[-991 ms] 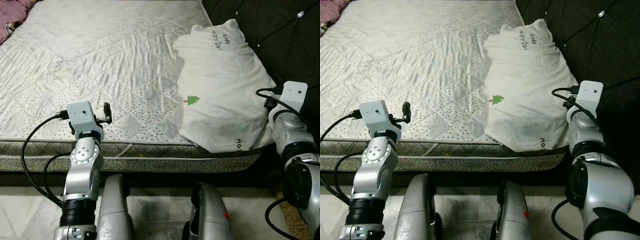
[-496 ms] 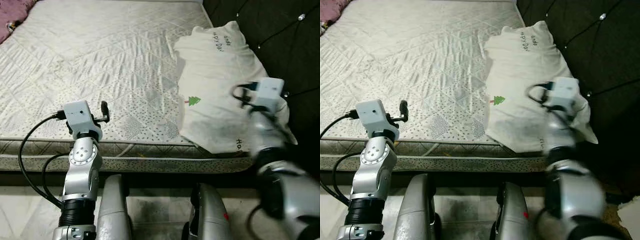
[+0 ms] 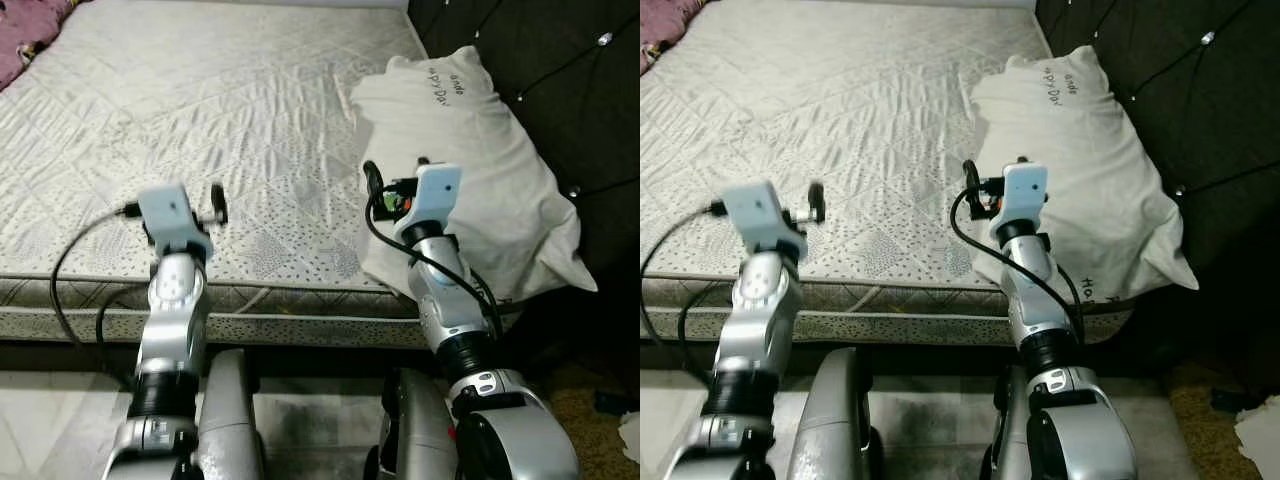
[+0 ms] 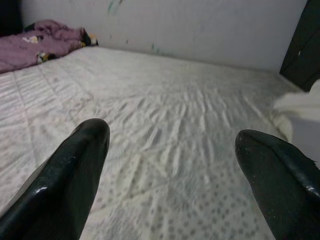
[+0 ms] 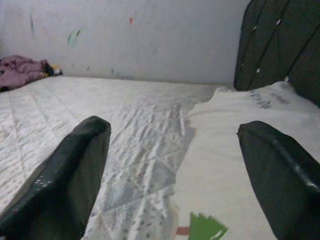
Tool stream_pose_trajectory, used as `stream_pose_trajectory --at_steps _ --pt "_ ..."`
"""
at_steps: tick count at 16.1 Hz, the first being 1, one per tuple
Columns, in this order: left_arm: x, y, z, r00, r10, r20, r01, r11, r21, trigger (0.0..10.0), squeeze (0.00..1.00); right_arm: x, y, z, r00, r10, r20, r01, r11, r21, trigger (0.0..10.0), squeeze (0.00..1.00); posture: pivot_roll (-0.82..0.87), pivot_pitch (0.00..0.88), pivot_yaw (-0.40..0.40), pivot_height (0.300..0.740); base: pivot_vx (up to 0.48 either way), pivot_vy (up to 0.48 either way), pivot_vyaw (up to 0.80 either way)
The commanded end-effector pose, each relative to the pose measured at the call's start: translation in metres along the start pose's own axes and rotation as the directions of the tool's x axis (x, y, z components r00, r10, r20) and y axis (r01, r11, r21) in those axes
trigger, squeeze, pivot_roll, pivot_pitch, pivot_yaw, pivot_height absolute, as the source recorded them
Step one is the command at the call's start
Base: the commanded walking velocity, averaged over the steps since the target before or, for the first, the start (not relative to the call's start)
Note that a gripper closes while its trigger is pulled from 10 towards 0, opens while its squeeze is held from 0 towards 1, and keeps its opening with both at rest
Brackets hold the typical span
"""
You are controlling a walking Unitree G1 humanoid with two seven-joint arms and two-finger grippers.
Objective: Clean up the room
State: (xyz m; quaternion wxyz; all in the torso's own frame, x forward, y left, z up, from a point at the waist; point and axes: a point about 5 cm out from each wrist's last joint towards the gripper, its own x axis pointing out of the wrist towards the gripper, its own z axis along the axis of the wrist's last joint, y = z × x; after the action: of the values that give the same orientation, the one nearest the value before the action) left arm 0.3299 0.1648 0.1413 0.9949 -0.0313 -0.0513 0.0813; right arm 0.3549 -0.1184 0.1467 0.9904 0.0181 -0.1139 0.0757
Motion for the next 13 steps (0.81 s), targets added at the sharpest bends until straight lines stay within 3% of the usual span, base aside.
stream_pose_trajectory --at_steps 1,2,7,13 --pt "0.005 0.001 0.001 1.000 0.007 0.011 -0.007 1.000 -0.002 10.0 0.00 0.005 -0.006 0.007 1.000 -0.017 0.011 0.017 1.000 0.020 10.0 0.89 0.06 0.000 -0.031 0.590 0.000 0.000 0.00" --pt "0.008 -0.001 0.003 1.000 0.007 0.021 -0.007 1.000 -0.005 10.0 0.00 0.007 -0.007 0.010 1.000 -0.014 0.018 0.014 1.000 0.006 10.0 0.00 0.06 0.000 -0.029 0.600 0.000 0.000 0.00" --pt "0.015 0.001 0.002 0.999 0.006 0.041 -0.006 1.000 0.002 10.0 0.00 0.013 -0.001 0.010 1.000 -0.008 0.015 0.007 0.999 0.039 10.0 0.00 0.08 0.000 -0.011 0.660 0.000 0.000 0.00" --pt "0.013 0.001 -0.013 1.000 0.002 0.014 -0.003 1.000 0.018 10.0 0.00 0.003 0.001 -0.003 1.000 0.015 -0.009 -0.015 1.000 0.010 10.0 0.00 0.08 0.000 0.013 0.730 0.000 0.000 0.00"
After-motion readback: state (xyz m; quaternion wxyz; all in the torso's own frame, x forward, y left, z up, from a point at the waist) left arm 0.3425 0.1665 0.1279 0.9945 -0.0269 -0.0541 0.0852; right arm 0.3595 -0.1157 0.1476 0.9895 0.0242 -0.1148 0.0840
